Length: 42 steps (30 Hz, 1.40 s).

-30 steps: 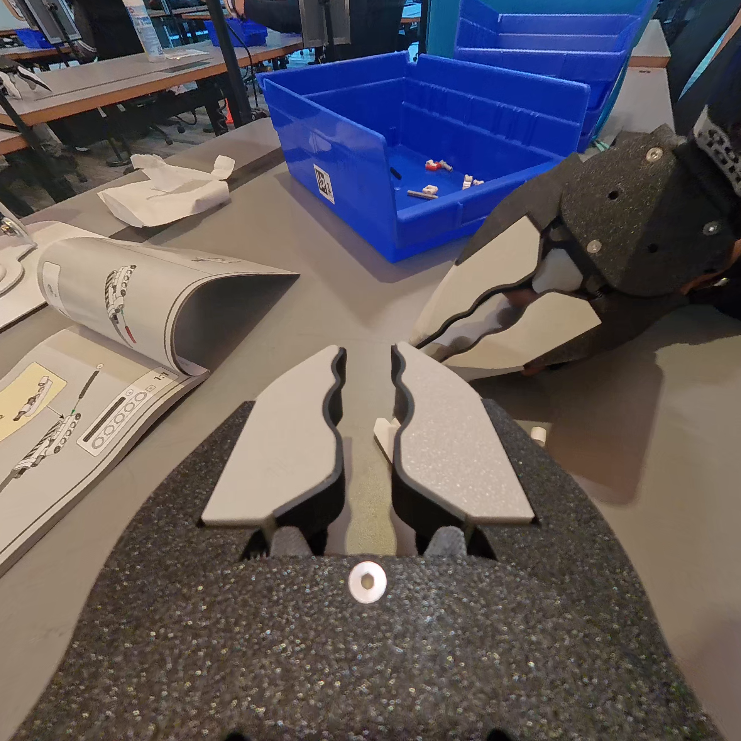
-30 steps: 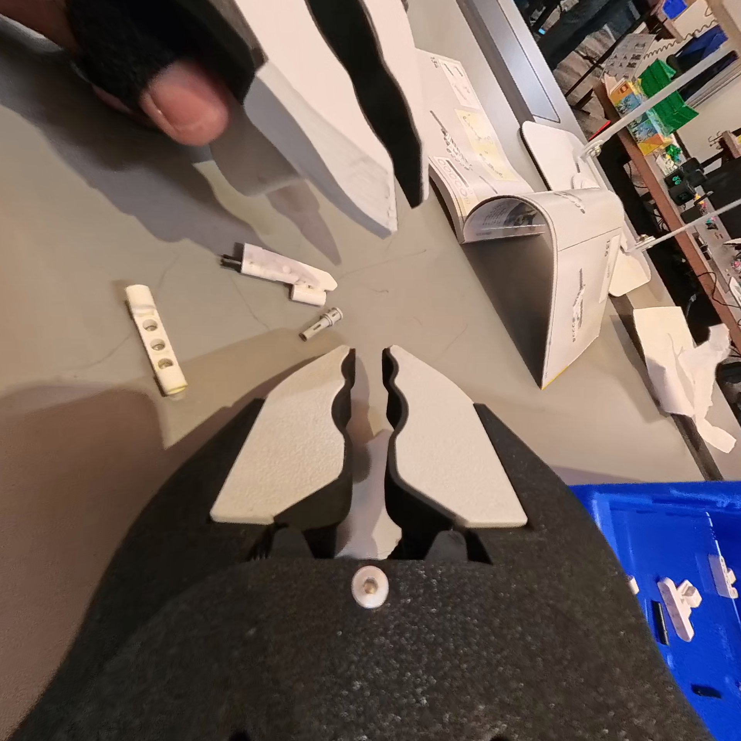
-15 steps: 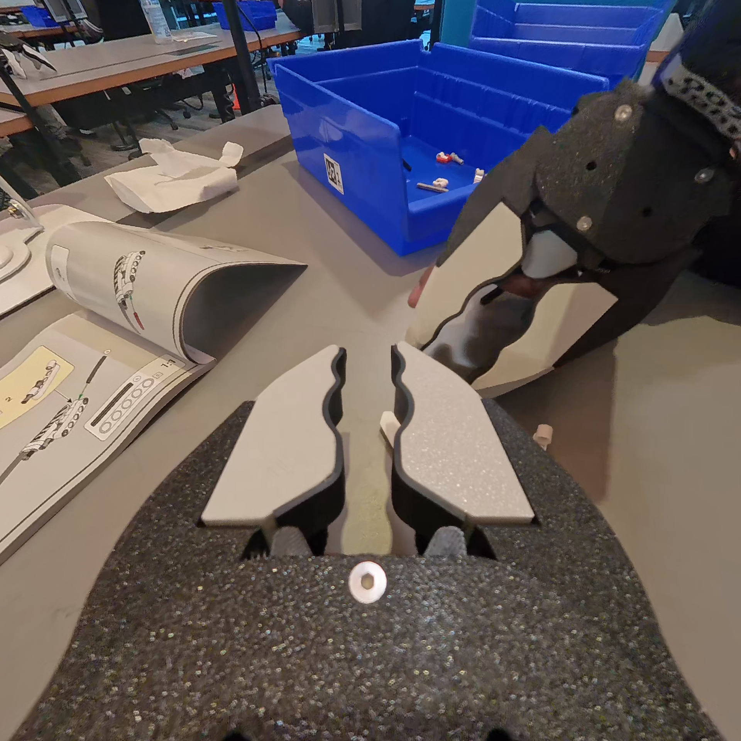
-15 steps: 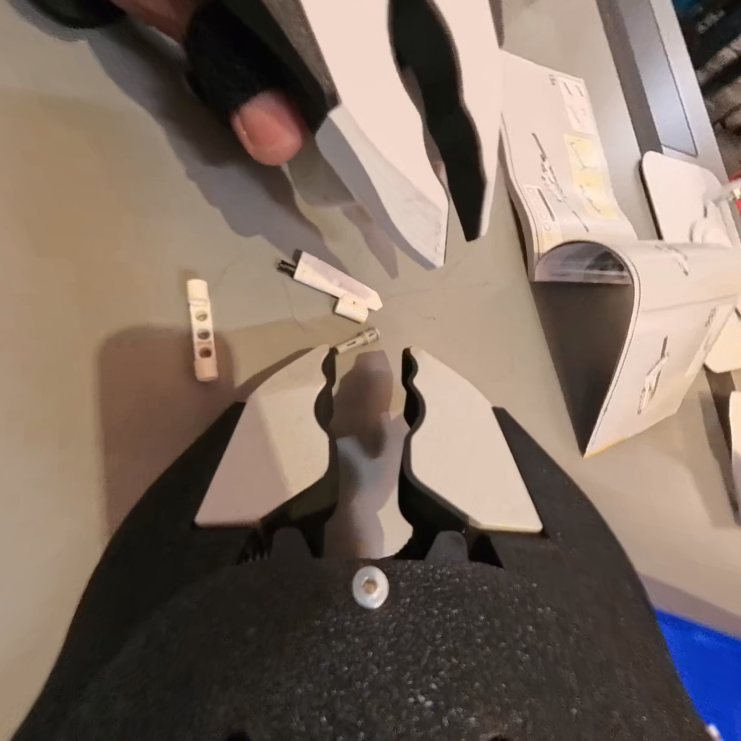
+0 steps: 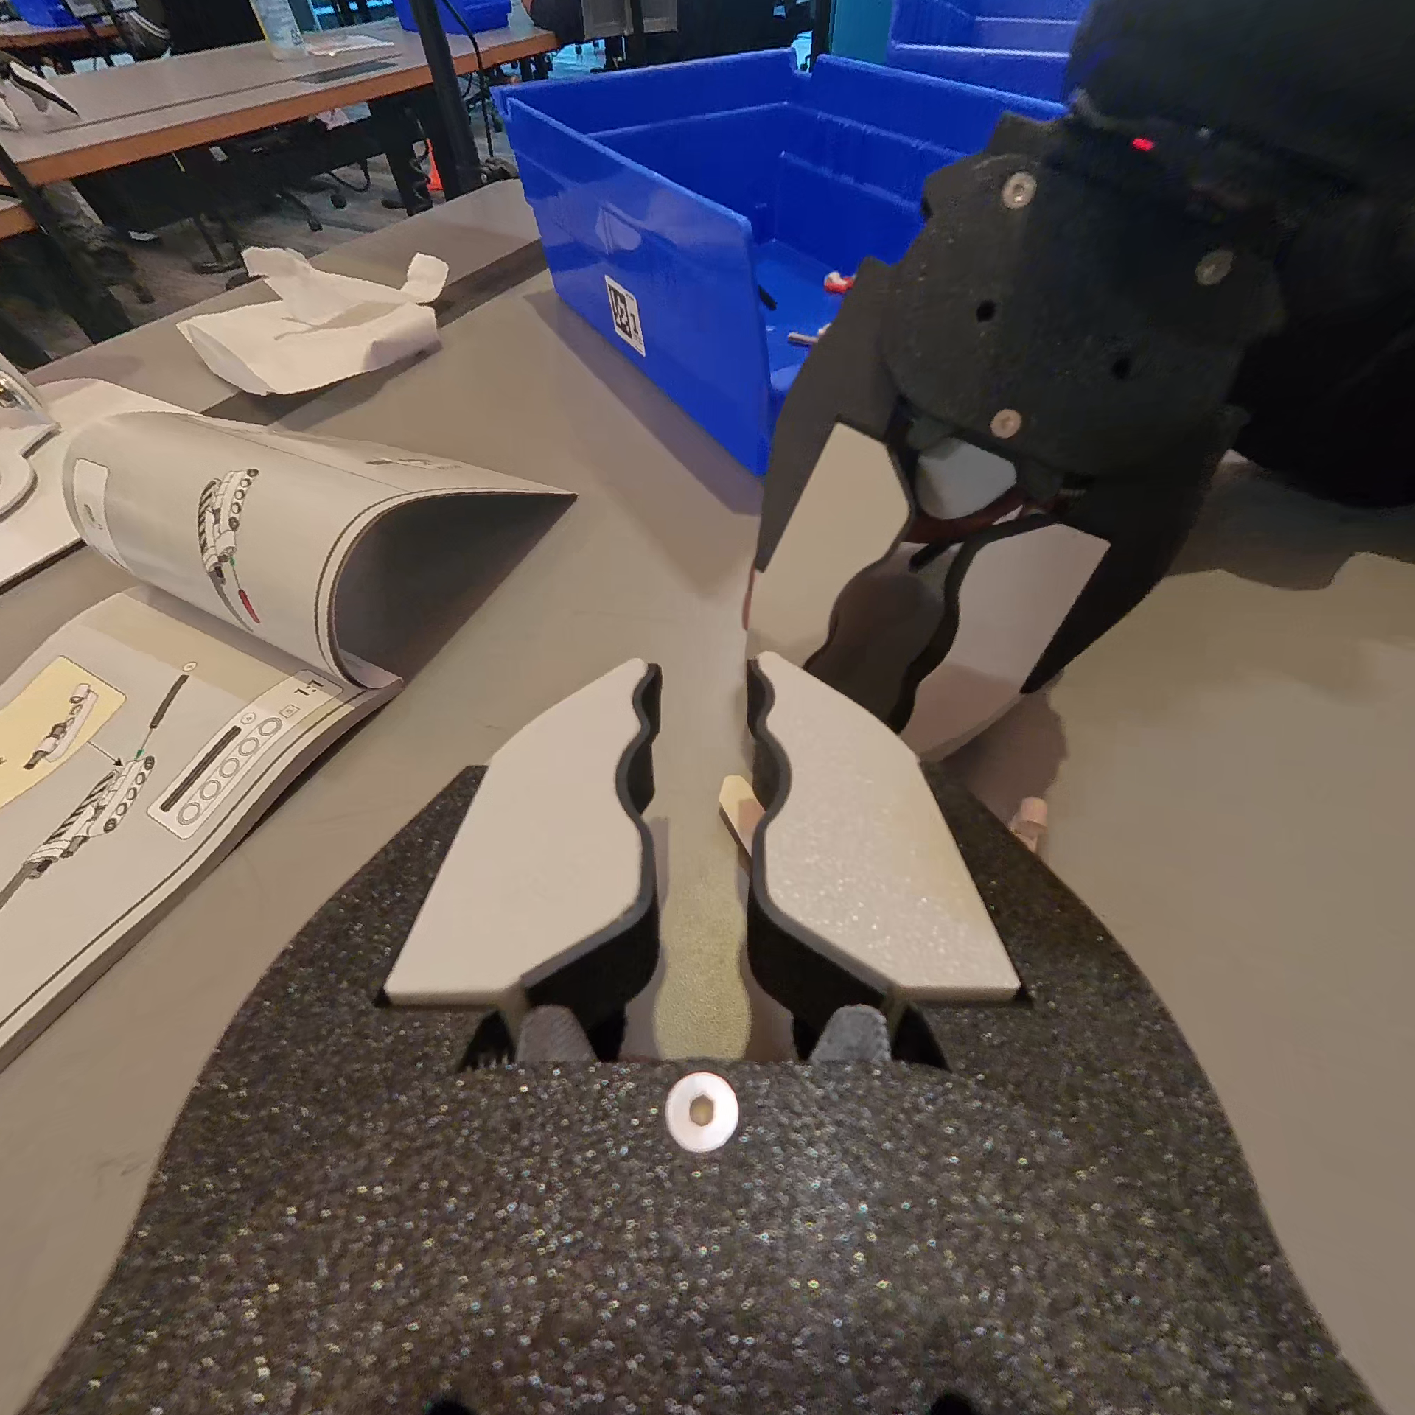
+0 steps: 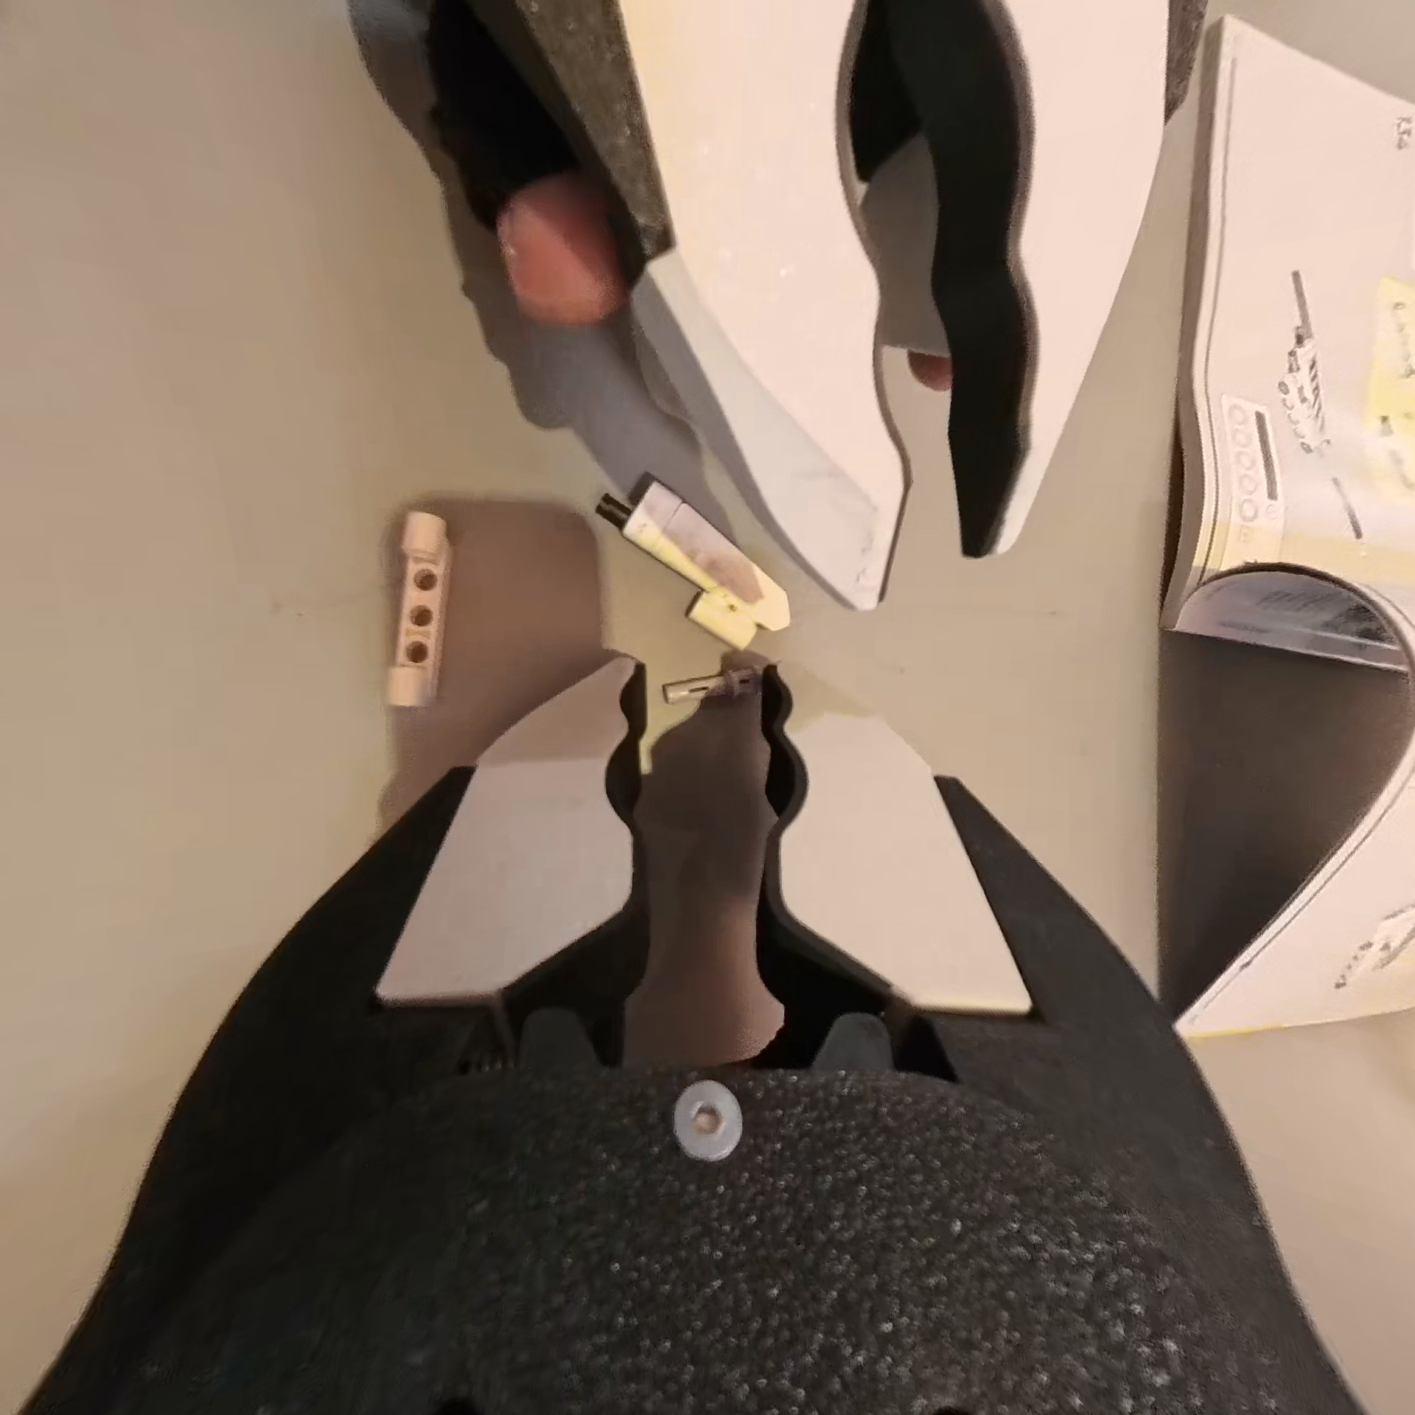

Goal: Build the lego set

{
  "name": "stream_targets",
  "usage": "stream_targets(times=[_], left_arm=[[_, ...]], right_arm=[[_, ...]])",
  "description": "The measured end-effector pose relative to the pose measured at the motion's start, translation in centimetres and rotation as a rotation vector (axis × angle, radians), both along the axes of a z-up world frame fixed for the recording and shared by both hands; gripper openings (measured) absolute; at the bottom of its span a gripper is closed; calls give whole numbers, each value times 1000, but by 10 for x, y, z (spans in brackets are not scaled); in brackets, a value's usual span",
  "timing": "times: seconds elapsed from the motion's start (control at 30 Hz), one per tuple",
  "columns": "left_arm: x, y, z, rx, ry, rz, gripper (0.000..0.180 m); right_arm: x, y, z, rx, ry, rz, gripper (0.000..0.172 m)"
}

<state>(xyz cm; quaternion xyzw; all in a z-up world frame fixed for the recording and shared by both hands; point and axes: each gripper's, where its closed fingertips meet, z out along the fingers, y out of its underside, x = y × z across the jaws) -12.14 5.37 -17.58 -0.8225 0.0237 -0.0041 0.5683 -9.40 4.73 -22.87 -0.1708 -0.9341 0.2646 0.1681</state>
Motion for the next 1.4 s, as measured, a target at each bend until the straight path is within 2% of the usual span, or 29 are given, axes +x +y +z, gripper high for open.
stream_targets(times=[0.2, 0.37, 0.6, 0.7, 0.83, 0.97, 1.23, 1.4], left_arm=[[1, 0, 0, -2, -5, -5, 22], [0, 0, 0, -3, -5, -5, 21], [1, 0, -1, -8, -1, -8, 22], [1, 0, -1, -9, 1, -9, 22], [2, 0, -2, -11, 4, -10, 22], [2, 0, -2, -13, 10, -11, 22], [2, 0, -2, -16, 5, -13, 22], [3, 0, -3, -20, 4, -18, 22]], right_arm=[[16, -4, 0, -31, -5, -30, 30], [7, 1, 0, -91, -21, -87, 39], [23, -3, -2, -75, -75, -29, 31], [29, -4, -2, -64, -79, 4, 31], [14, -2, 4, -94, -17, -45, 36], [16, -7, -1, -134, -67, -39, 35], [35, -10, -2, -106, -109, 45, 31], [21, -8, 5, -141, -40, 16, 32]])
